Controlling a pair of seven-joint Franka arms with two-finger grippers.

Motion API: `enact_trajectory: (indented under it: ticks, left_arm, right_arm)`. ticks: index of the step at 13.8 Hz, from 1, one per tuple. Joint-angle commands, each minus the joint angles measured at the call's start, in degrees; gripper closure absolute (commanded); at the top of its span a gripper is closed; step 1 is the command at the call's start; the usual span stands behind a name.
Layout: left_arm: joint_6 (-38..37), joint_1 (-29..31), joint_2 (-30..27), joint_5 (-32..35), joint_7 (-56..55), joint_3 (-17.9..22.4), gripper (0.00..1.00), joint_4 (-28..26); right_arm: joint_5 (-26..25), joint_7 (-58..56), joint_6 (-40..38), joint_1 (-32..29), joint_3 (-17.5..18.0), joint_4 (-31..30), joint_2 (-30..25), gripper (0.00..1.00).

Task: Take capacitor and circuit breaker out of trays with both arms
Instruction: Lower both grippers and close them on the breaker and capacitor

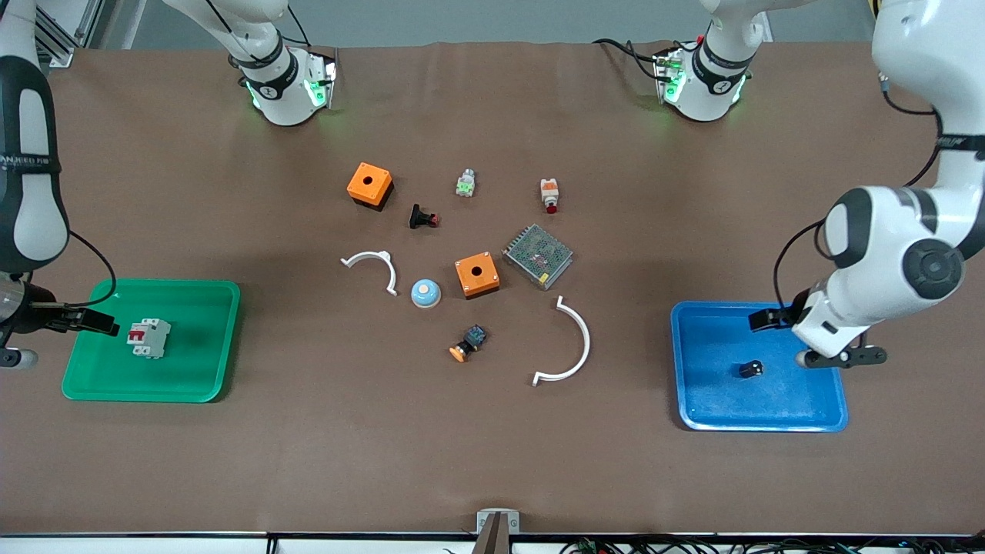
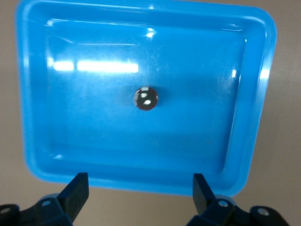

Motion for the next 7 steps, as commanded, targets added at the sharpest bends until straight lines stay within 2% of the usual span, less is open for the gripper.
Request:
enact_trajectory:
  ticks: [1,4,7]
  left_arm:
    - [3.3,-0.4,3.9,1.7,-1.4,-0.1,0.20,2.2]
    - [3.8,-0.4,8.5,3.5,-1.5,-0.1,0.21,6.0]
    - [5.7,0.2,11.0,5.2,-1.7,-0.1,0.24,6.6]
  right_arm:
    - [1.3,-3.6,6.1,-1.3,0.8,-3.0,1.4,0.00]
    - [1.4,-7.0,13.6,-2.3,0.8,-5.4,5.0,0.00]
    - [1.4,-7.5,20.7,-2.2,0.9,-10.8,5.1,0.00]
